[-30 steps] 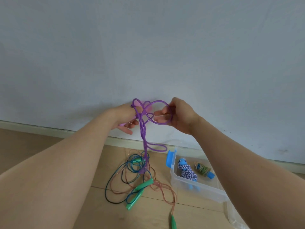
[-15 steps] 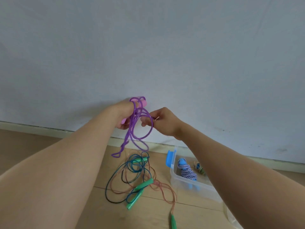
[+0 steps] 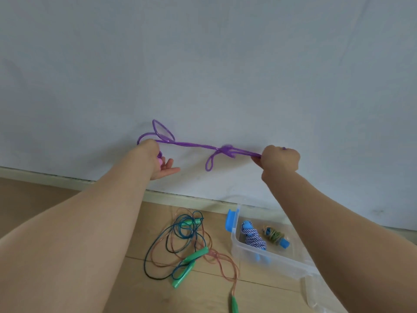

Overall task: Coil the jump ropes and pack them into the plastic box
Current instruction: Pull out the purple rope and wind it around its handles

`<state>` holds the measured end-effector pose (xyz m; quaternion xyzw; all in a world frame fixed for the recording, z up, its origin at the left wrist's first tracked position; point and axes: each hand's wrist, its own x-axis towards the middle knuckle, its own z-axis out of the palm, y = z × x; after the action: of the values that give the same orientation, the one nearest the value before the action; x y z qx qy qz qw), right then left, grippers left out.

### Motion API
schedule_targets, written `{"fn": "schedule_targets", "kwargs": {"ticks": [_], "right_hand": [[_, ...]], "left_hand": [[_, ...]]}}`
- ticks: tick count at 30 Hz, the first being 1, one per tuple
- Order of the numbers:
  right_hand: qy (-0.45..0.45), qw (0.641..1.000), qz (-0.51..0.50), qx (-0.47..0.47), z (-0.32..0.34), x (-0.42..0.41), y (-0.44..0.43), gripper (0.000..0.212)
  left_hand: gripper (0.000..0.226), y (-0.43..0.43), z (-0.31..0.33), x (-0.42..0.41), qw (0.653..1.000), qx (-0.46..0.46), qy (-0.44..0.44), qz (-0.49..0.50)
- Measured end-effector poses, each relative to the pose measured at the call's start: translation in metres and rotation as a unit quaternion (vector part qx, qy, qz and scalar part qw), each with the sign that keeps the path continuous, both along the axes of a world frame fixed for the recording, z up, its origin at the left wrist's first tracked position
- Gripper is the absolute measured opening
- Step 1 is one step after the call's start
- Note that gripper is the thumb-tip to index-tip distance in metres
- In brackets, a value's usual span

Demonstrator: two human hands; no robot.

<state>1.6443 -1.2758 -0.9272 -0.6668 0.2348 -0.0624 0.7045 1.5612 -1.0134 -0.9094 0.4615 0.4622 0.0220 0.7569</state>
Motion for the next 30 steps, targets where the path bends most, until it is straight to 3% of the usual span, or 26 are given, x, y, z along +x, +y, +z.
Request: {"fn": "schedule_targets", "kwargs": {"ticks": [1, 2, 4, 5, 6, 8, 10, 12, 15, 17, 19, 22, 24, 27, 28, 30], "right_hand": [[0.003, 0.994, 0.021, -0.106, 0.002, 0.002, -0.009, 0.013], [0.0, 0.964, 0.065, -0.256, 0.0, 0.002, -0.015, 0.012], [-0.021, 0.833, 0.169, -0.527, -0.007, -0.004, -0.022, 0.02], [-0.023, 0.759, 0.212, -0.615, -0.012, -0.009, -0.023, 0.026], [-0.015, 0.69, 0.252, -0.679, -0.017, -0.012, -0.025, 0.03], [0.005, 0.596, 0.298, -0.745, -0.023, -0.017, -0.031, 0.033], [0.009, 0.544, 0.292, -0.786, -0.023, -0.014, -0.039, 0.032], [0.003, 0.516, 0.281, -0.809, -0.019, -0.013, -0.046, 0.035], [0.063, 0.538, 0.354, -0.762, -0.018, -0.021, -0.046, 0.03], [0.162, 0.559, 0.451, -0.676, -0.018, -0.026, -0.04, 0.019], [0.231, 0.585, 0.51, -0.587, -0.013, -0.027, -0.033, 0.027], [0.157, 0.637, 0.495, -0.57, -0.012, -0.019, -0.017, 0.054], [0.053, 0.669, 0.462, -0.579, -0.015, -0.017, 0.001, 0.046], [-0.052, 0.794, 0.462, -0.392, -0.015, -0.02, 0.031, 0.021], [-0.065, 0.816, 0.48, -0.316, -0.011, -0.024, 0.04, 0.019], [-0.051, 0.827, 0.53, -0.177, -0.003, -0.034, 0.057, 0.026]], "left_hand": [[0.031, -0.001, 0.002, 0.001, 0.999, -0.027, -0.024, 0.025], [0.034, -0.003, 0.005, 0.002, 0.996, -0.051, -0.051, 0.05], [0.029, -0.009, 0.011, 0.005, 0.986, -0.083, -0.099, 0.106], [0.025, -0.011, 0.013, 0.008, 0.98, -0.089, -0.112, 0.137], [0.024, -0.013, 0.014, 0.009, 0.978, -0.083, -0.112, 0.156], [0.031, -0.008, 0.009, 0.012, 0.974, -0.078, -0.105, 0.184], [0.042, -0.003, 0.01, 0.014, 0.962, -0.099, -0.103, 0.235], [0.045, -0.008, 0.017, 0.013, 0.952, -0.087, -0.131, 0.261], [0.029, -0.022, 0.025, 0.017, 0.926, -0.14, -0.154, 0.314], [0.028, -0.03, 0.027, 0.019, 0.95, -0.1, -0.137, 0.263], [0.026, -0.035, 0.024, 0.025, 0.964, -0.084, -0.108, 0.228], [0.022, -0.047, 0.027, 0.029, 0.972, -0.071, -0.114, 0.19], [0.025, -0.053, 0.027, 0.032, 0.975, -0.067, -0.118, 0.175], [0.029, -0.054, 0.017, 0.037, 0.98, -0.058, -0.132, 0.136], [0.031, -0.052, 0.014, 0.041, 0.981, -0.049, -0.139, 0.124], [0.035, -0.051, 0.012, 0.046, 0.981, -0.041, -0.153, 0.112]]}}
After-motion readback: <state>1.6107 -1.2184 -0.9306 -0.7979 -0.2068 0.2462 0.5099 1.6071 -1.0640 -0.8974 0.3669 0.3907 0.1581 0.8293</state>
